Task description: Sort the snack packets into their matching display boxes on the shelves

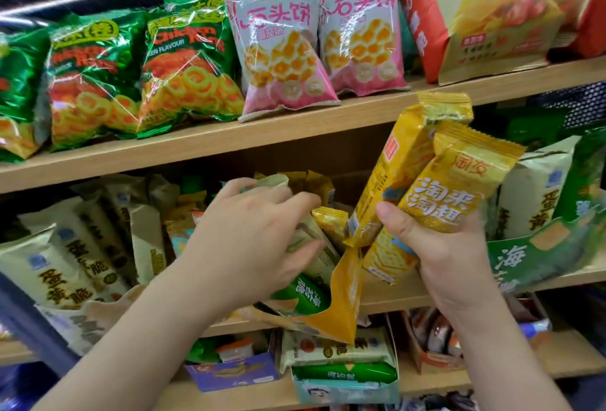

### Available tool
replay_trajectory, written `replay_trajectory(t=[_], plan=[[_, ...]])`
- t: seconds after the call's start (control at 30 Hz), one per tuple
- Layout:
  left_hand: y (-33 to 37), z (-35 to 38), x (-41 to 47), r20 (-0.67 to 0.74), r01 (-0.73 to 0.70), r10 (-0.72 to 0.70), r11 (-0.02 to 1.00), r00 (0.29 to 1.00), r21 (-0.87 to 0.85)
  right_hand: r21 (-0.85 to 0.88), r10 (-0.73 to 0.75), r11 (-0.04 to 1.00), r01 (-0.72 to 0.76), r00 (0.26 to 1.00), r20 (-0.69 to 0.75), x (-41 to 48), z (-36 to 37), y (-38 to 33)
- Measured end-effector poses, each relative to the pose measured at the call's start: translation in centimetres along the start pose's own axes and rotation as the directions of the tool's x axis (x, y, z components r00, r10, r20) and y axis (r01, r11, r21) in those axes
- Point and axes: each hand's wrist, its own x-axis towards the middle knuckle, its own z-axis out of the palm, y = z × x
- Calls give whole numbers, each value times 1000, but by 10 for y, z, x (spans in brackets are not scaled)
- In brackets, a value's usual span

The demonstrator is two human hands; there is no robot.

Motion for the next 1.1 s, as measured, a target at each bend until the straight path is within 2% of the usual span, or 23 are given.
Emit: replay_trajectory(t=[0.03,0.1,0.17,0.2,0.27,0.4,0.47,0.53,0.6,0.67,0.7,0.77,0.83,1.03,1.1], plan=[[1,-2,5,-21,-3,2,999,1000,-53,-12,-2,1000,2,1000,13,0,2,-1],[6,-8,13,-68,-19,-3,949,998,-313,-26,19,1000,-18,997,77,-1,2,-4],[11,-13,20,-88,-59,4,774,996,-630,-37,68,997,-62,984,163,-1,0,-5],[14,-16,25,-89,-66,2,694,996,-717,-51,93,995,-85,976,194,0,-2,-6],[15,-19,32,-69,-64,16,610,998,-790,-83,141,989,-125,964,225,0,-7,-7],[11,-17,39,-87,-79,16,598,996,-797,-128,206,976,-178,945,255,0,-10,-14],[9,-15,34,-166,-102,-45,624,985,-774,-149,207,973,-178,955,210,1,-12,-15],[7,-17,26,-286,-131,-142,643,948,-755,-223,161,966,-134,981,109,4,-21,-12],[1,-24,16,-408,-161,-238,662,881,-732,-274,119,956,-106,992,33,7,-30,-8],[-6,-30,8,-478,-173,-267,700,837,-693,-309,83,949,-65,996,44,7,-36,-5],[-8,-32,6,-494,-172,-254,728,831,-663,-380,40,925,-4,995,87,7,-37,-3],[-8,-30,5,-492,-165,-223,762,841,-626,-580,-12,802,140,975,220,6,-35,3],[-7,-27,6,-479,-156,-209,773,853,-615,-724,61,666,180,954,293,8,-29,11],[-4,-24,6,-481,-178,-148,804,864,-567,-892,309,446,76,922,233,24,-10,22],[-4,-25,6,-475,-181,-151,792,867,-582,-920,346,390,46,918,193,29,-3,26]])
